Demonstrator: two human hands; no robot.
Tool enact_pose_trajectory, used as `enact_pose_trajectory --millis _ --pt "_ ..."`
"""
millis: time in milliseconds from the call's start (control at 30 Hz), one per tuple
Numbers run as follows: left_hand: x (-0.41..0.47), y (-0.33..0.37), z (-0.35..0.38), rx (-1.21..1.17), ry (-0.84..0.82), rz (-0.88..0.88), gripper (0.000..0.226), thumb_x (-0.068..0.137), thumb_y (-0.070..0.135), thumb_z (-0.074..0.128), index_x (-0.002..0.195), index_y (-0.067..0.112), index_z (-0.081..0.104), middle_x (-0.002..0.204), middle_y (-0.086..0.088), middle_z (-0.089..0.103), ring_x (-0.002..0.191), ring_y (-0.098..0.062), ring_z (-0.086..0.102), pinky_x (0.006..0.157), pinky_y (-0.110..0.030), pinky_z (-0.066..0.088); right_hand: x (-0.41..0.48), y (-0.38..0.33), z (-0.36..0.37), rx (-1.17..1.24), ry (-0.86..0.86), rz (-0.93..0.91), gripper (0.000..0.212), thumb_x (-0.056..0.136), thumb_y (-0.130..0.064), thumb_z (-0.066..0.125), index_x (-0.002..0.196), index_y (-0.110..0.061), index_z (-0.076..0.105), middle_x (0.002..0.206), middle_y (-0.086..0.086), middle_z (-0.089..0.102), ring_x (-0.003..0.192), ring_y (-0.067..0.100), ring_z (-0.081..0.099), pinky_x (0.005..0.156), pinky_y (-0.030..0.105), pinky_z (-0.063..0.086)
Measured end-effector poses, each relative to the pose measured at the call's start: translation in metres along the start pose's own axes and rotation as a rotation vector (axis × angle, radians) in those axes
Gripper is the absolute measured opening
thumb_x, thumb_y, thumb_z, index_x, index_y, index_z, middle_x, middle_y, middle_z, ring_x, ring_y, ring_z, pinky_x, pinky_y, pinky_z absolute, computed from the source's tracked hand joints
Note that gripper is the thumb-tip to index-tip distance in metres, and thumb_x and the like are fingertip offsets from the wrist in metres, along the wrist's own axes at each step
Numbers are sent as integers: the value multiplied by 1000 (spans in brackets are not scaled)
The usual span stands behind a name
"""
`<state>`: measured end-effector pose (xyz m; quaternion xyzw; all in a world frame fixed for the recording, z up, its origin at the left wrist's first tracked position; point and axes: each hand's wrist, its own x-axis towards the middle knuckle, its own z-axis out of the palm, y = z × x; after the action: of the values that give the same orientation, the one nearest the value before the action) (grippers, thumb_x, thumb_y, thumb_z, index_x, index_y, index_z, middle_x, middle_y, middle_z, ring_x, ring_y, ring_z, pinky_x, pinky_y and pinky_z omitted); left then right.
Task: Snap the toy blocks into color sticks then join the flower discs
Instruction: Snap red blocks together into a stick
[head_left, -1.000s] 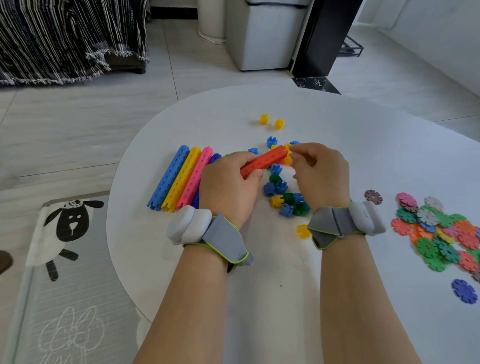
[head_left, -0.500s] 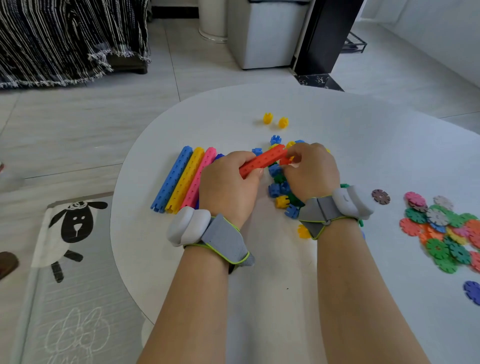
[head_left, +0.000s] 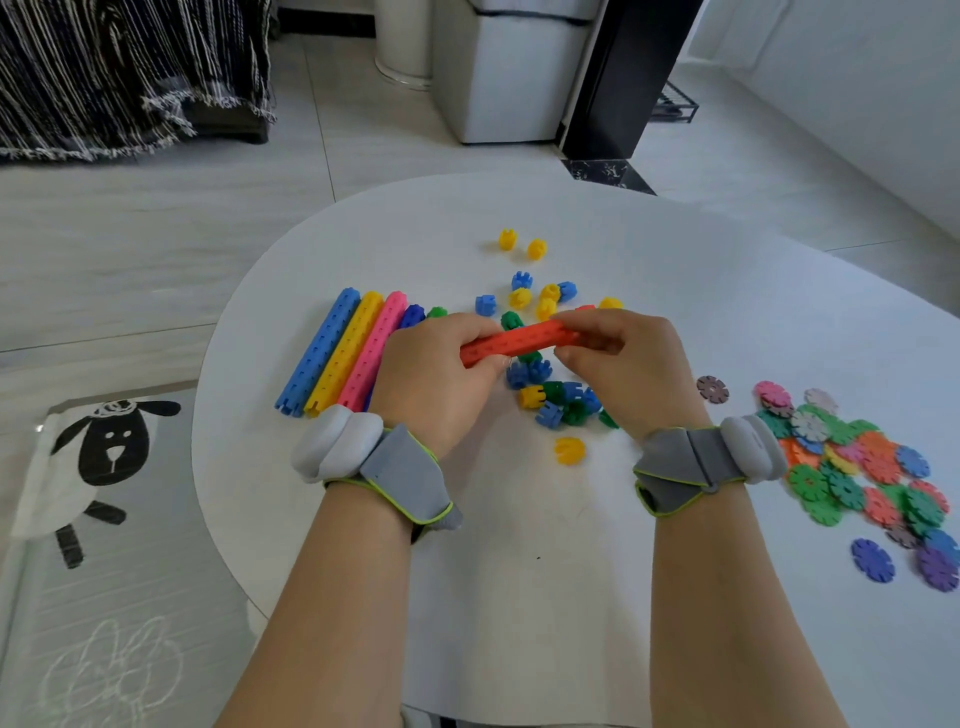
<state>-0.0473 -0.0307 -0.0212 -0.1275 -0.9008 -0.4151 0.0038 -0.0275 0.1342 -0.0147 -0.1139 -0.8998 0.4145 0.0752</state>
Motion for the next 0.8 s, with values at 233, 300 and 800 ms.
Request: enact_pose_trajectory --millis 233,300,800 --pt "1 1 0 8 -19 9 26 88 25 62 113 26 66 101 10 67 80 -2 49 66 7 29 -4 2 -6 32 -7 -7 36 87 -2 60 112 -25 70 99 -3 67 91 13 61 86 18 45" --pt "1 1 1 17 -27 15 25 87 25 62 112 26 66 100 9 67 80 -2 50 66 3 31 -4 3 -7 26 -10 -12 35 87 -2 60 113 -25 70 99 -4 67 88 12 60 85 17 44" --pt "0 4 5 -1 -57 13 27 86 25 64 113 28 67 100 8 67 83 -3 53 77 -9 34 -7 11 -18 182 -22 -41 32 92 -2 55 107 -26 69 92 -7 69 84 6 69 89 17 50"
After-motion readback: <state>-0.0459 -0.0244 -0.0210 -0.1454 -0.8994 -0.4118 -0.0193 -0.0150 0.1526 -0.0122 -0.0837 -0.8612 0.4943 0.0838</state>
